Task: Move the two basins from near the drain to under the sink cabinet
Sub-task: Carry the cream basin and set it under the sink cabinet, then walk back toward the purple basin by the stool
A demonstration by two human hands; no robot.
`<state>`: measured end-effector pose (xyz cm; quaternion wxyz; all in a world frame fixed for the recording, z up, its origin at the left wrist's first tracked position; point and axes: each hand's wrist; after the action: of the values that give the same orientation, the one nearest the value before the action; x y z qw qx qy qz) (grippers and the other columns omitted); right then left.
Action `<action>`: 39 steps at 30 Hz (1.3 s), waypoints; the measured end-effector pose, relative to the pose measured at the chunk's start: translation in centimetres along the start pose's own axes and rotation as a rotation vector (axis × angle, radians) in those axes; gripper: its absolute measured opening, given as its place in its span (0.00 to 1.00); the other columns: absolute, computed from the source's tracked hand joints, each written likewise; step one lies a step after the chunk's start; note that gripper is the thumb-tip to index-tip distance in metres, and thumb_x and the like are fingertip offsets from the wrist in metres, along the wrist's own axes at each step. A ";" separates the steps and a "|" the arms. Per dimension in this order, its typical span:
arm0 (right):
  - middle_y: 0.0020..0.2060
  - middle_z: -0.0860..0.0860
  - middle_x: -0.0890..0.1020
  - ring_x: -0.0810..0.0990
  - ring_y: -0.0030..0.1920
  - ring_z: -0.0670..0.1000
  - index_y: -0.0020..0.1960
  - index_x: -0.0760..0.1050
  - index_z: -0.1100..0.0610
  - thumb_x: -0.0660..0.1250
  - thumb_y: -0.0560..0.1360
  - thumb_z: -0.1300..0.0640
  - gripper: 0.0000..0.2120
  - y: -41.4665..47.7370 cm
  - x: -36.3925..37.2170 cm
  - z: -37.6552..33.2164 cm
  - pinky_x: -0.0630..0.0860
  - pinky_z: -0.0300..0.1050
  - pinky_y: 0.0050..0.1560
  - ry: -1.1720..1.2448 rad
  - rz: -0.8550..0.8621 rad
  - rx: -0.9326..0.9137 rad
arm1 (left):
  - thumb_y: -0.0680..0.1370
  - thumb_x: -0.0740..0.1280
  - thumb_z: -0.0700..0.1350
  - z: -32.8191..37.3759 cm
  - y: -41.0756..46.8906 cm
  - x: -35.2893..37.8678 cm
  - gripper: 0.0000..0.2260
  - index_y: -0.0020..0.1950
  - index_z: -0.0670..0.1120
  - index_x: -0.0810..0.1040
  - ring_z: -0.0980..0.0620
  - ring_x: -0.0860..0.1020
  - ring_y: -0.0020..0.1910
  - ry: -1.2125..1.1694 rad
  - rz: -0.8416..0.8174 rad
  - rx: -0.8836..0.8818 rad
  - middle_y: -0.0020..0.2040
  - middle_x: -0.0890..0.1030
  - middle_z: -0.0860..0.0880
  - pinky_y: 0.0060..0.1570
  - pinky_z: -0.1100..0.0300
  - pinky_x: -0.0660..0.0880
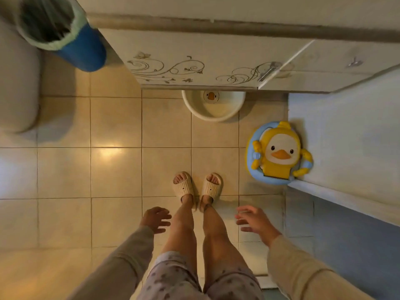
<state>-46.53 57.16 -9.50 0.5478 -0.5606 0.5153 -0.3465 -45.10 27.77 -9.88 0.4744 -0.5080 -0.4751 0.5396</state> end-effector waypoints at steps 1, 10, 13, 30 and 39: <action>0.45 0.58 0.80 0.79 0.41 0.53 0.58 0.75 0.61 0.59 0.77 0.64 0.11 -1.5 -0.1 -0.3 0.76 0.43 0.38 -0.018 0.001 -0.008 | 0.78 0.60 0.38 0.8 -1.4 -0.4 0.04 0.45 0.41 0.73 0.48 0.75 0.33 0.023 0.000 0.043 0.38 0.77 0.45 0.33 0.61 0.68; 0.45 0.59 0.80 0.78 0.36 0.51 0.56 0.73 0.61 0.60 0.78 0.63 0.09 -8.3 -2.5 -2.6 0.74 0.43 0.35 -0.187 0.059 -0.084 | 0.79 0.59 0.37 3.0 -9.7 -5.2 0.05 0.47 0.40 0.73 0.48 0.75 0.35 -0.090 0.098 0.269 0.38 0.77 0.46 0.36 0.61 0.68; 0.41 0.57 0.80 0.78 0.36 0.52 0.55 0.73 0.61 0.62 0.77 0.64 0.08 -8.4 -4.0 -4.1 0.74 0.44 0.35 -0.250 0.066 -0.114 | 0.79 0.59 0.38 0.2 -10.8 -6.1 0.05 0.52 0.40 0.73 0.45 0.76 0.38 -0.204 0.148 0.274 0.42 0.78 0.42 0.37 0.59 0.70; 0.35 0.55 0.77 0.74 0.32 0.50 0.54 0.73 0.61 0.59 0.76 0.68 0.08 -6.9 -2.0 -14.9 0.73 0.37 0.25 -0.974 -0.126 -0.334 | 0.79 0.59 0.40 -22.4 -12.4 9.1 0.06 0.53 0.40 0.73 0.47 0.76 0.35 -1.179 0.357 -0.091 0.51 0.78 0.40 0.34 0.58 0.70; 0.42 0.56 0.80 0.78 0.37 0.51 0.57 0.74 0.62 0.60 0.76 0.66 0.10 -11.2 11.2 -16.0 0.77 0.44 0.37 -1.295 -0.380 -0.505 | 0.79 0.59 0.42 -27.4 -12.0 14.9 0.08 0.55 0.41 0.73 0.48 0.75 0.37 -1.590 0.347 -0.208 0.44 0.78 0.45 0.36 0.56 0.72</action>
<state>-56.99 40.82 1.95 0.5272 -0.8432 0.0450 0.0956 -17.84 44.57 -0.26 -0.1438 -0.0814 -0.6318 0.7573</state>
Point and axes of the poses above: each hand's wrist, its own y-axis towards the middle knuckle, its own x-axis out of the palm, z = x × y
